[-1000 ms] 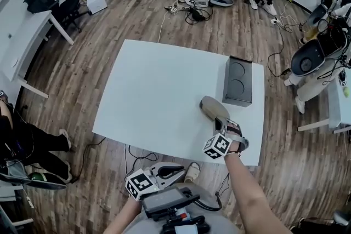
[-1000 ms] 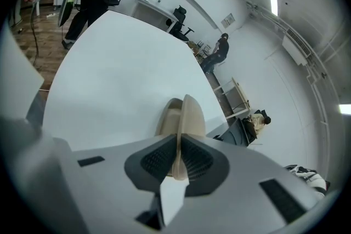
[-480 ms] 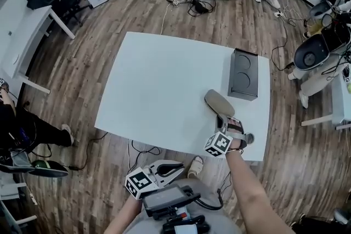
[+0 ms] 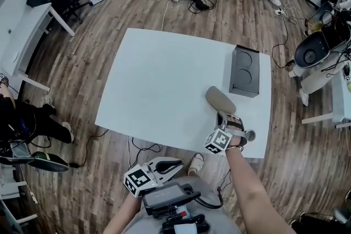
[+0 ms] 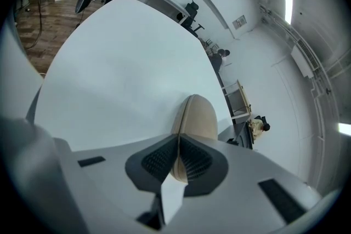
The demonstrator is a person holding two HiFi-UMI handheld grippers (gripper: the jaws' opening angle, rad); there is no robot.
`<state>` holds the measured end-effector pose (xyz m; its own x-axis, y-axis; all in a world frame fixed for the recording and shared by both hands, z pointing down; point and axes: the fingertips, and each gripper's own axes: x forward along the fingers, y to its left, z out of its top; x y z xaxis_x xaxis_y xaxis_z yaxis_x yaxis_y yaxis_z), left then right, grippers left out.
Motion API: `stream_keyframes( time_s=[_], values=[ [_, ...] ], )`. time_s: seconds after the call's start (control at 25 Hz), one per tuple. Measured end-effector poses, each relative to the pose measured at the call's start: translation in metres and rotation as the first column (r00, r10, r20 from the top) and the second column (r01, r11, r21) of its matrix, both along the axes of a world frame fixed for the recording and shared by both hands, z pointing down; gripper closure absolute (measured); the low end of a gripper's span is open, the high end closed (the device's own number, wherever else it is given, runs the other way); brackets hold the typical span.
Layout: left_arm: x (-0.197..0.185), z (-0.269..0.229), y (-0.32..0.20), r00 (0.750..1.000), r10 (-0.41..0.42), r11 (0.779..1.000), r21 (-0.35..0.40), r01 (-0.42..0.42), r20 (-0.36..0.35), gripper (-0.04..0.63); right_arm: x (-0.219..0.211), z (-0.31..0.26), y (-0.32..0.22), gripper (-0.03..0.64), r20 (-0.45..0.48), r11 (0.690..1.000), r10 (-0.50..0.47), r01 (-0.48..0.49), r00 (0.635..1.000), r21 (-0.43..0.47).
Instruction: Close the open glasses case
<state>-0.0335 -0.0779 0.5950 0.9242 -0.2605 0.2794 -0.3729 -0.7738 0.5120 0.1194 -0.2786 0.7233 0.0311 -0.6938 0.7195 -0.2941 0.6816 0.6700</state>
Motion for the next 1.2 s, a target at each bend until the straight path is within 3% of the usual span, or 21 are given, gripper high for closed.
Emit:
stream_keyframes(
  time_s=[0.4,1.2],
  values=[
    [-0.001,-0.003,-0.003,1.000,-0.010,1.000,0.009,0.010,0.001,0.569,0.001,-0.005,-0.004,0.577,0.041,1.000,0.029,-0.029,0.999,-0.013],
    [0.009,-0.012,-0.003,1.000,0.022,0.999,0.032,-0.022,0.001,0.569,0.000,-0.024,0.008,0.577,0.105,0.998,0.015,-0.022,0.994,0.066]
  ],
)
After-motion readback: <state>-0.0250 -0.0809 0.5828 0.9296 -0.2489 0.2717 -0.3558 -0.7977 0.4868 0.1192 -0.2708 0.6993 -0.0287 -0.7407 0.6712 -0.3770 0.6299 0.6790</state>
